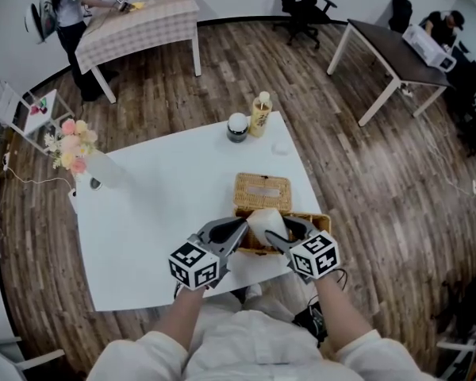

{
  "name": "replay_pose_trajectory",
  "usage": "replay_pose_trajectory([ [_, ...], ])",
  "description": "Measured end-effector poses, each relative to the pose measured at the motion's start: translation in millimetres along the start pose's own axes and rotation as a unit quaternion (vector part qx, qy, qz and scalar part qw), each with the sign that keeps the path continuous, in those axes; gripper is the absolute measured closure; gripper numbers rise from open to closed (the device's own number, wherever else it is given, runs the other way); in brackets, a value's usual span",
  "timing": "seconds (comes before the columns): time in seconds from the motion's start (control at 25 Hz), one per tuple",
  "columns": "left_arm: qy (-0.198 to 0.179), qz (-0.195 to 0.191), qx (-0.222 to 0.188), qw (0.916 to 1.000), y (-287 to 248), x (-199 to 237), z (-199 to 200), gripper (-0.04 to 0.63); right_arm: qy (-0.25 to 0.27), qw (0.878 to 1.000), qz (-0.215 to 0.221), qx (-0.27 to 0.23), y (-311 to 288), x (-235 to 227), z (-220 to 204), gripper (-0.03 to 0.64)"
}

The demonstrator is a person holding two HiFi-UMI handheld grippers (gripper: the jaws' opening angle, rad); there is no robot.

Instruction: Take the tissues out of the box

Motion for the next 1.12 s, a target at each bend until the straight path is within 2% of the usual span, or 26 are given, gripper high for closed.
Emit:
replay_pose_trajectory([
  [0.12, -0.003, -0.003, 0.0, 1.0, -1.2, -2.9, 1.5, 0.592, -0.042, 0.998, 0.005, -0.046, 9.1, -1.4, 5.4, 0.359],
  [0.36, -0.01, -0.008, 0.002, 0.9999, -1.0, -9.5, 5.8, 0.592, -0.11, 0.987, 0.007, -0.12, 29.5, -5.6, 21.1, 0.359],
  [0.64, -0.015, -0.016, 0.003, 0.9998, -5.0, -16.1, 9.0, 0.592, -0.207, 0.958, 0.034, -0.195, 51.5, -8.8, 27.2, 0.359],
  [0.96, -0.021, -0.026, 0.003, 0.9994, -10.4, -25.2, 12.5, 0.592, -0.236, 0.945, 0.043, -0.223, 64.8, -7.7, 21.0, 0.359],
  [1.12, -0.023, -0.03, 0.005, 0.9993, -11.9, -25.0, 11.1, 0.592, -0.239, 0.942, 0.046, -0.23, 66.7, -7.4, 21.2, 0.358],
])
Point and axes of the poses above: the fingertips, and each gripper's own axes: y backward along the fingers, x to its left, z out of its top, the point moved 5 cm from there along y, backward along the fingers, and after that the axes turned 10 degrees about -y, right-handed, at the moved point
